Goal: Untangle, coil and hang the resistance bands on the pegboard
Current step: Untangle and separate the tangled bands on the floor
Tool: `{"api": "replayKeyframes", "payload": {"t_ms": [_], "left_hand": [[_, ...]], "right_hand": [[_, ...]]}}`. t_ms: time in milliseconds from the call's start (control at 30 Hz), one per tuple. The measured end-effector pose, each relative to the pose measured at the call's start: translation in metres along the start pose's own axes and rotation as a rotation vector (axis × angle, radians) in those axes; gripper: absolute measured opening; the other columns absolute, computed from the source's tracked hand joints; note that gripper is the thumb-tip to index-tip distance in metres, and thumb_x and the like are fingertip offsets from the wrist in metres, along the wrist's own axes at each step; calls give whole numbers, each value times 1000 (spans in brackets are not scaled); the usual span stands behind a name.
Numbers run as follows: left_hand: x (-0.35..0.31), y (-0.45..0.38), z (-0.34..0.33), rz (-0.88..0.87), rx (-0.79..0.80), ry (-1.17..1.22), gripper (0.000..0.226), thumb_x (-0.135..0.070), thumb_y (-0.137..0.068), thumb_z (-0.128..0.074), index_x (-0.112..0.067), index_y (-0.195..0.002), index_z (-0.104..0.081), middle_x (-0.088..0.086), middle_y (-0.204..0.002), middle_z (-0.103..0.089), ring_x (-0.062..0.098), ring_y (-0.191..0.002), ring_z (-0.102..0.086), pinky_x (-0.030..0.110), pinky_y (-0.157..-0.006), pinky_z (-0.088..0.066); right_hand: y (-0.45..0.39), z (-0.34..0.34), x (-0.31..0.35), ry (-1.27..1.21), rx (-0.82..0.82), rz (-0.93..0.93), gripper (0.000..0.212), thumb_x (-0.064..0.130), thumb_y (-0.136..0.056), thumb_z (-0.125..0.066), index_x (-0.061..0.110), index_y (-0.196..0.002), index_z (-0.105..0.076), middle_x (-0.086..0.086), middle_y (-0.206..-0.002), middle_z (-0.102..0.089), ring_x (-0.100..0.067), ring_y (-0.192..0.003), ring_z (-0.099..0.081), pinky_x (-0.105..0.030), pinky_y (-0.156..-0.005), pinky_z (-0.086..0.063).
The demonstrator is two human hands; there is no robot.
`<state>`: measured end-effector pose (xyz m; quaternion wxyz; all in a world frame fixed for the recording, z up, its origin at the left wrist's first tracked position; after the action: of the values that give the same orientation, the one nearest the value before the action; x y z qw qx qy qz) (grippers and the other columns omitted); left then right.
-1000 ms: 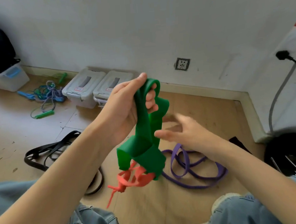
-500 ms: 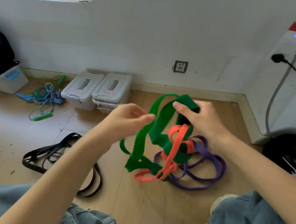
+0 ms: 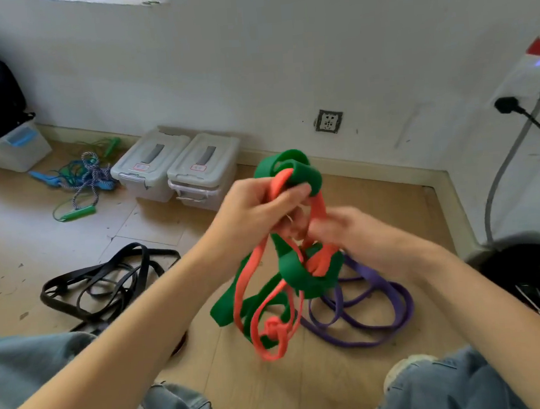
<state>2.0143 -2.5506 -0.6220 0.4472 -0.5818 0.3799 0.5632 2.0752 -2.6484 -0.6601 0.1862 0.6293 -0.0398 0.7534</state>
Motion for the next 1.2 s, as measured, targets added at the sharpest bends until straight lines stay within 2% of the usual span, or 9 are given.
{"api": "replayKeyframes", "payload": {"t_ms": [167, 300, 467, 567, 700, 867, 967, 1100, 1200], "left_hand": [[20, -4, 29, 202, -130, 40, 25, -28, -88, -59, -7, -76, -67, -3, -50, -59, 5, -37, -41, 15, -41, -41], [42, -10, 62, 357, -126, -481, 46, -58, -67, -66, -16, -88, -66, -7, -68, -62, 7, -53, -51, 19, -47, -41], [26, -11, 55, 57, -175, -912, 54, -52, -76, -62, -18, -117, -52, -8, -99, -50, 8, -89, -49, 16, -73, -38], [16, -1, 32, -143, -79, -689, 44, -51, -69, -65, -19, -99, -58, -6, -97, -55, 14, -91, -54, 30, -81, -46], [48, 13, -26, 45, 199, -344, 43, -48, -64, -77, -29, -96, -55, -9, -94, -63, 7, -91, -62, 33, -87, -53], [44, 5, -27, -169, 175, -540, 45, -45, -71, -73, -33, -107, -50, -17, -103, -61, -2, -100, -55, 19, -88, -46], [52, 8, -34, -143, 285, -574, 51, -34, -73, -76, -26, -111, -43, -7, -112, -64, 8, -106, -57, 32, -92, -46], [44, 7, -36, 9, 440, -351, 31, -21, -77, -75, -21, -92, -47, 1, -89, -67, 21, -84, -65, 43, -79, -53], [1, 1, -19, -153, 390, -332, 23, -29, -78, -72, -19, -89, -54, -10, -71, -60, 6, -64, -58, 27, -56, -48]], "right_hand": [[0, 23, -2, 254, -335, -1, 5, 16, -82, -69, 19, -81, -65, 3, -77, -69, -13, -74, -68, -35, -77, -56], [4, 53, 8, 62, -622, -20, 15, 4, -86, -58, 14, -76, -64, 1, -60, -66, -11, -53, -62, -22, -53, -49], [9, 53, -5, -104, -661, -161, 15, 4, -87, -51, 7, -74, -60, -8, -59, -61, -17, -49, -57, -29, -53, -48], [12, 57, -3, -286, -726, -142, 16, 5, -88, -49, 8, -75, -56, -7, -59, -58, -14, -48, -55, -27, -52, -47], [9, 45, 0, -437, -724, -127, 17, 13, -89, -54, 7, -74, -58, -5, -60, -58, -12, -49, -57, -26, -55, -51], [9, 45, 6, -552, -730, -62, 22, 16, -93, -48, 7, -75, -57, -5, -57, -59, -18, -54, -56, -31, -61, -52], [10, 46, 11, -671, -713, 20, 21, 13, -94, -46, 5, -77, -54, -7, -55, -55, -18, -52, -52, -28, -55, -51], [14, 55, 24, -657, -685, 90, 20, 12, -95, -43, 3, -79, -52, -9, -60, -53, -17, -53, -50, -24, -53, -47], [22, 68, 36, -499, -724, 85, 23, 12, -94, -46, 6, -74, -56, -3, -57, -57, -10, -49, -55, -16, -48, -46]]}}
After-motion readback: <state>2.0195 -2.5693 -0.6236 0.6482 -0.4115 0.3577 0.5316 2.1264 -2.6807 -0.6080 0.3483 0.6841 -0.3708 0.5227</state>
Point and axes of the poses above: each hand's wrist, its own y-axis away from the middle knuckle, its own z-axis out of the back of the hand, x = y × z, the point moved 7 cm from there along -y, towards the middle knuckle
